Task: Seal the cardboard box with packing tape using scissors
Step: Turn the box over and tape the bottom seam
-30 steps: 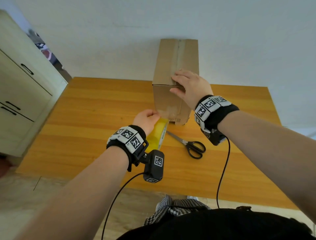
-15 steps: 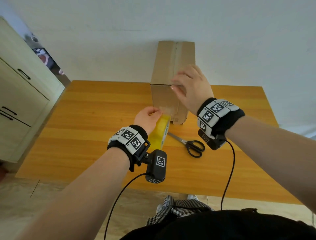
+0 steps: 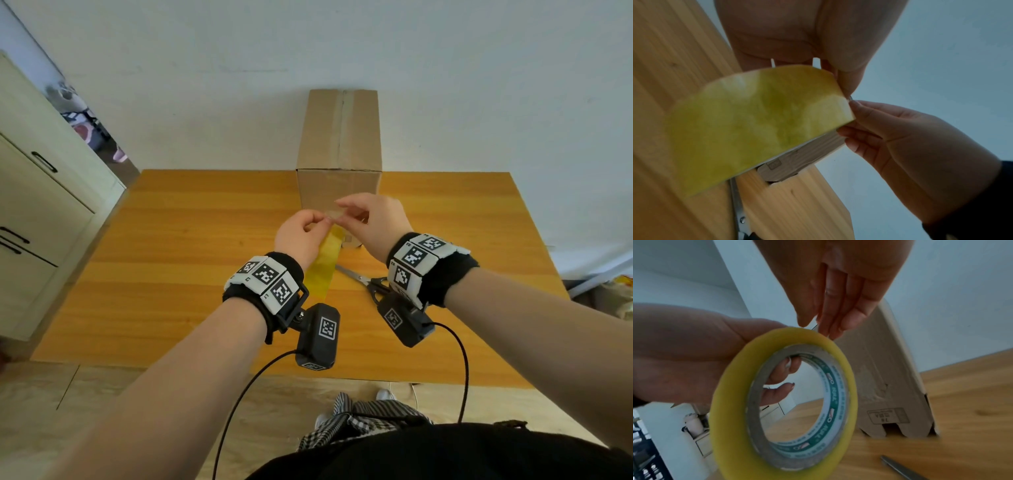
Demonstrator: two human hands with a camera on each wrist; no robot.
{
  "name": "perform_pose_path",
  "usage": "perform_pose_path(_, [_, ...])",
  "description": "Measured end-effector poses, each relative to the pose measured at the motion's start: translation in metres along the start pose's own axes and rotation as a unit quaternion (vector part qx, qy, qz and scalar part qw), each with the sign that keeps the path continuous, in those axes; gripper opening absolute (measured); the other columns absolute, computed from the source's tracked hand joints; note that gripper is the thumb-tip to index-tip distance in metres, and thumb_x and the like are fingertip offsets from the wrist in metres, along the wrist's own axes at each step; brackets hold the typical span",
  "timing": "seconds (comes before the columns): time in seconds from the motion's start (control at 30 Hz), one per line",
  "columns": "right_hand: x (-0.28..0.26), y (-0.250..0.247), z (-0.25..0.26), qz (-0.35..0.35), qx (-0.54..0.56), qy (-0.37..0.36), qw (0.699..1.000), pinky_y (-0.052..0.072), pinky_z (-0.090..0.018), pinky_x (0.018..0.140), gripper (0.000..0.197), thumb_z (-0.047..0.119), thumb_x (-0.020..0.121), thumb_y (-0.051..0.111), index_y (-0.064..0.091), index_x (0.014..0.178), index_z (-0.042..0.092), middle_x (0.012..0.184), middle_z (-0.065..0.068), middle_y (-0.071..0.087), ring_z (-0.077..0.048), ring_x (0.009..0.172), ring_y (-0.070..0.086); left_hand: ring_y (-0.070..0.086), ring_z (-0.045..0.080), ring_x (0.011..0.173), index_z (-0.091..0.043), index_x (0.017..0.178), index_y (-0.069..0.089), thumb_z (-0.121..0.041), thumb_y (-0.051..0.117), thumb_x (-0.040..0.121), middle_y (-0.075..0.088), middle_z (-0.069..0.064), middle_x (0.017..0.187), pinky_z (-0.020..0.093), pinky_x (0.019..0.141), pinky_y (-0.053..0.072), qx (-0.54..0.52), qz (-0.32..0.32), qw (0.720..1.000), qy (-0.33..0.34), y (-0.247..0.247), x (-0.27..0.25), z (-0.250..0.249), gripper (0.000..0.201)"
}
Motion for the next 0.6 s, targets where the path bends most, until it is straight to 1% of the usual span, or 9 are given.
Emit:
perform_pose_path(0.1, [-0.001,-0.001,0.000,-0.003,0.008,0.023,1.000,0.046,-0.019,0.077,0.033,0.030,0.087,0.062,0.063,0.115,0.014,0.102,-0.002,0.068,-0.009,0.088,0.059,0.045,0.010,0.086,-0.011,0.108,0.061,-0.028,0.049,0.095,0.052,-0.005,0.097,0.004,0.056,0.031,0.005,0.001,1.000,0.011,0.000,-0.003,-0.002,0.025])
perform_pose_path(0.2, [-0.004,-0.003,0.001,-0.019,0.030,0.031,0.999,0.052,-0.025,0.076,0.021,0.029,0.084,0.065,0.064,0.101,0.016,0.090,0.002,0.067,-0.012,0.083,0.062,0.046,0.010,0.085,-0.011,0.109,0.061,-0.029,0.050,0.094,0.053,-0.005,0.096,0.004,0.056,0.033,0.001,0.000,1.000,0.012,0.000,-0.005,-0.003,0.026])
perform_pose_path(0.27, [-0.007,-0.003,0.002,-0.028,0.038,0.027,0.999,0.054,-0.026,0.074,0.017,0.029,0.084,0.066,0.066,0.095,0.017,0.086,0.004,0.067,-0.012,0.080,0.063,0.046,0.009,0.083,-0.011,0.109,0.061,-0.030,0.050,0.094,0.053,-0.005,0.095,0.005,0.055,0.033,0.002,0.003,1.000,0.013,0.000,-0.006,-0.003,0.026])
perform_pose_path(0.37, [-0.011,-0.004,0.002,-0.042,0.038,0.031,0.998,0.051,-0.020,0.074,0.018,0.028,0.084,0.066,0.070,0.098,0.016,0.089,0.001,0.070,-0.007,0.079,0.060,0.046,0.009,0.084,-0.012,0.110,0.061,-0.030,0.050,0.094,0.053,-0.004,0.097,0.015,0.056,0.032,-0.003,0.007,1.000,0.013,-0.001,-0.008,-0.004,0.027])
perform_pose_path(0.43, [-0.012,-0.004,0.002,-0.050,0.044,0.041,0.997,0.048,-0.018,0.075,0.020,0.026,0.084,0.067,0.071,0.100,0.014,0.092,0.000,0.070,-0.006,0.080,0.059,0.047,0.010,0.088,-0.012,0.110,0.061,-0.029,0.050,0.094,0.053,-0.004,0.098,0.018,0.066,0.033,-0.011,0.007,1.000,0.012,-0.001,-0.009,-0.004,0.026])
perform_pose_path(0.47, [-0.012,-0.004,0.003,-0.053,0.051,0.048,0.996,0.048,-0.018,0.075,0.021,0.025,0.083,0.067,0.071,0.100,0.014,0.092,0.000,0.070,-0.006,0.081,0.059,0.047,0.010,0.088,-0.012,0.110,0.061,-0.029,0.051,0.094,0.053,-0.004,0.098,0.019,0.067,0.033,-0.011,0.008,1.000,0.012,-0.001,-0.010,-0.004,0.026])
perform_pose_path(0.5, [-0.012,-0.004,0.003,-0.054,0.058,0.055,0.995,0.049,-0.018,0.076,0.021,0.025,0.083,0.068,0.072,0.100,0.013,0.092,0.000,0.070,-0.006,0.081,0.060,0.047,0.010,0.088,-0.012,0.110,0.061,-0.030,0.051,0.094,0.053,-0.004,0.097,0.019,0.065,0.034,-0.011,0.007,1.000,0.014,-0.001,-0.010,-0.004,0.026])
perform_pose_path(0.53, [-0.013,-0.004,0.003,-0.055,0.065,0.062,0.994,0.049,-0.018,0.076,0.021,0.025,0.082,0.068,0.072,0.099,0.013,0.093,0.000,0.070,-0.006,0.082,0.060,0.048,0.011,0.087,-0.012,0.109,0.062,-0.030,0.051,0.094,0.054,-0.004,0.096,0.017,0.062,0.035,-0.012,0.007,1.000,0.015,-0.001,-0.011,-0.004,0.026])
perform_pose_path(0.6, [-0.013,-0.003,0.003,-0.058,0.076,0.072,0.993,0.051,-0.020,0.077,0.020,0.024,0.082,0.069,0.072,0.098,0.012,0.093,-0.001,0.071,-0.008,0.083,0.061,0.048,0.012,0.085,-0.012,0.108,0.062,-0.030,0.051,0.094,0.054,-0.003,0.094,0.012,0.060,0.035,-0.015,0.008,1.000,0.019,-0.002,-0.011,-0.003,0.025])
Point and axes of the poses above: each hand's wrist, its own x-axis towards the middle knuckle, its own y-axis out of the palm, z = x × y, the point moved 3 cm from there along x, towards the middle knuckle
